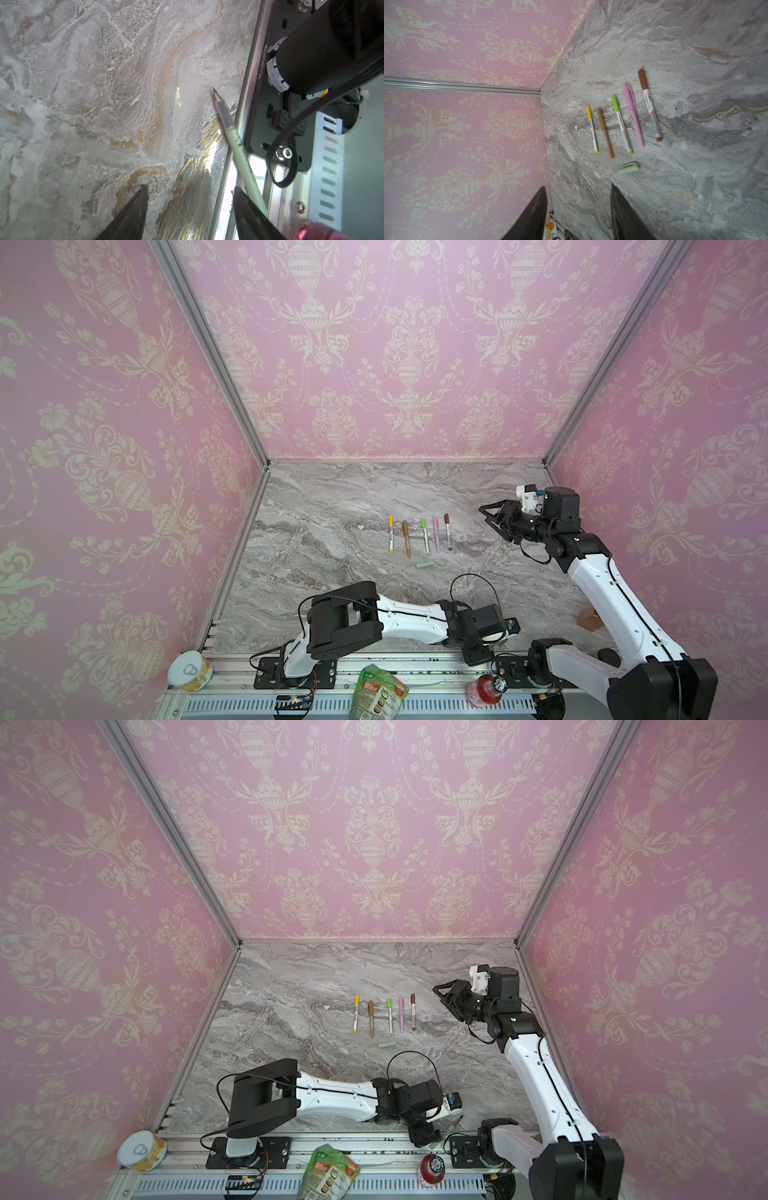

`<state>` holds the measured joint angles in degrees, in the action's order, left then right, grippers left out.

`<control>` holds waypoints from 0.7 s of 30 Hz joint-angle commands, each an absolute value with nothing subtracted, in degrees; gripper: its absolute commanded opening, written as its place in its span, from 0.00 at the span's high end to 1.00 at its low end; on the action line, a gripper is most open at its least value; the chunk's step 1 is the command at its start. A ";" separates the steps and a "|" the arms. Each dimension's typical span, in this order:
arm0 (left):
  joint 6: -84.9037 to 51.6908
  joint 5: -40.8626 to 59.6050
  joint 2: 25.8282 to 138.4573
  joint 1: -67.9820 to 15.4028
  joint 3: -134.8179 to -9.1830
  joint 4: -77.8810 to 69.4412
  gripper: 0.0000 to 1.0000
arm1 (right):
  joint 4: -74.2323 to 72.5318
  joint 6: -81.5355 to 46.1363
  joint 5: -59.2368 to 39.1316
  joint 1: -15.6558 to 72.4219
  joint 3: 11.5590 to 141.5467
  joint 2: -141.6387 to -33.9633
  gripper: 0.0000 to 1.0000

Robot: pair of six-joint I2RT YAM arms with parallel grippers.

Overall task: Insert the pens into the pen caps
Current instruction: 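Close the left gripper on the pale green pen body near the rail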

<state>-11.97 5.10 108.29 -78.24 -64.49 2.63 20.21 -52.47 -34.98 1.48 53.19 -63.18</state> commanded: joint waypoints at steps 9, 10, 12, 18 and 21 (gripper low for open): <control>-6.39 11.77 112.73 -78.92 -68.66 8.49 0.30 | 18.05 -51.38 -36.56 1.42 53.92 -63.02 0.50; -6.01 11.66 113.01 -78.92 -68.94 8.87 0.30 | 18.09 -51.33 -36.54 1.49 53.88 -62.95 0.49; -5.58 11.69 113.64 -79.01 -69.36 9.11 0.30 | 17.95 -51.33 -36.56 1.47 53.70 -62.97 0.50; -5.19 12.85 114.56 -79.18 -70.11 8.94 0.30 | 17.72 -51.42 -36.74 1.47 53.61 -63.02 0.49; -4.77 13.56 115.09 -79.34 -70.72 9.41 0.29 | 17.58 -51.44 -36.78 1.48 53.79 -63.33 0.49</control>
